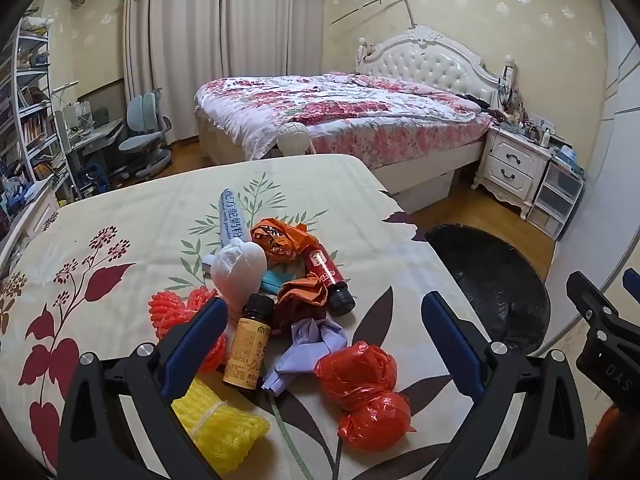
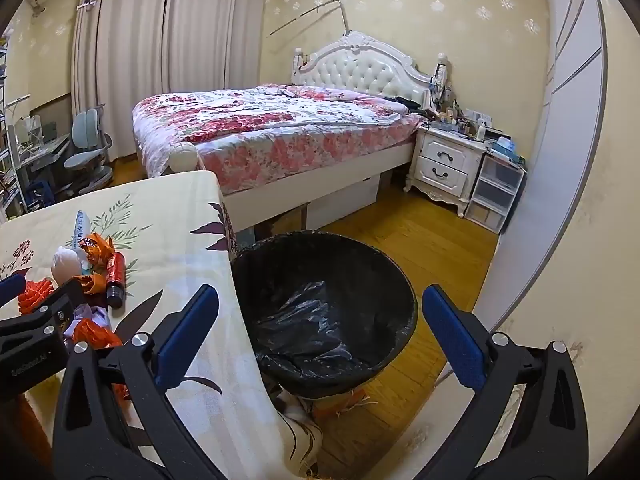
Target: Collect trash
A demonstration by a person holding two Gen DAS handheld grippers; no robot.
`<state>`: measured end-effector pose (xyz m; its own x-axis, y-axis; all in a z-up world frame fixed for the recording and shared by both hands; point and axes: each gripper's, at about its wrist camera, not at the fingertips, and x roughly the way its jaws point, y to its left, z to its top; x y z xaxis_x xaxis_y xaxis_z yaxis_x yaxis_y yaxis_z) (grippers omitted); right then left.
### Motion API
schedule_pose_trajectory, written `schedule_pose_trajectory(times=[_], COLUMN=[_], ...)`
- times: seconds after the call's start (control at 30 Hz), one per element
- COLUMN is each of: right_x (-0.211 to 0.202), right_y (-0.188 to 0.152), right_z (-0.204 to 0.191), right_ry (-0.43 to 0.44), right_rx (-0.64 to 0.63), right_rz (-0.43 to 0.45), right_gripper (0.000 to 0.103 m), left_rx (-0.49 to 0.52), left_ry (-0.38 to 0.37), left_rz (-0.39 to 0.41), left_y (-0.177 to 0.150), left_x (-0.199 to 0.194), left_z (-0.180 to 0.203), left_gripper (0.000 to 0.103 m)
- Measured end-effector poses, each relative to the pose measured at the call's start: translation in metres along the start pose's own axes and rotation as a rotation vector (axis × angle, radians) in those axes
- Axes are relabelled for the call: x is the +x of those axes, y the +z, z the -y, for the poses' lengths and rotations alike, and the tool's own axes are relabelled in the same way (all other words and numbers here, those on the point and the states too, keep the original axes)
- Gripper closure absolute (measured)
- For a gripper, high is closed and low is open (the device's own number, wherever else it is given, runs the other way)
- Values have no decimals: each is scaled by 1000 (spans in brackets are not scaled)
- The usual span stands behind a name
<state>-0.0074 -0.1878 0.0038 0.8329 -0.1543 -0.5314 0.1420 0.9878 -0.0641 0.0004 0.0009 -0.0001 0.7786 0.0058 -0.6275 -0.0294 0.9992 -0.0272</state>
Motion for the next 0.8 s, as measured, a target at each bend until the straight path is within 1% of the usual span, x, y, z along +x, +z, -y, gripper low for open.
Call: schedule_pose_trajectory(times=[0.07,0.13,0.2,0.37,0.5,0.6,0.8], right_x=[0,0,-1,0,-1,-1,-2], right_y=[0,0,0,0,-1,-1,-2], right_z=[1,1,1,4,3,3,6], right_ry=[-1,0,2,5,1,4,3], right_rx=[0,0,0,8,10,13,16], right_rz=[-1,-3,-2,-9,-12,-15,-17], right_gripper=[3,3,3,3,3,3,3], left_rx=[-10,-17,12,12,16,21,22], left_ry=[-4,-21,-1,-1,-1,1,1], left_rz=[-10,10,10,10,6,1,4], left_y=[1,4,3,3,4,4,3], left_x=[2,-4,-4,-10,-8,-4,-4], left_z=[-3,-9,-4,-2,0,8,8], left_gripper=[6,6,6,6,6,6,6])
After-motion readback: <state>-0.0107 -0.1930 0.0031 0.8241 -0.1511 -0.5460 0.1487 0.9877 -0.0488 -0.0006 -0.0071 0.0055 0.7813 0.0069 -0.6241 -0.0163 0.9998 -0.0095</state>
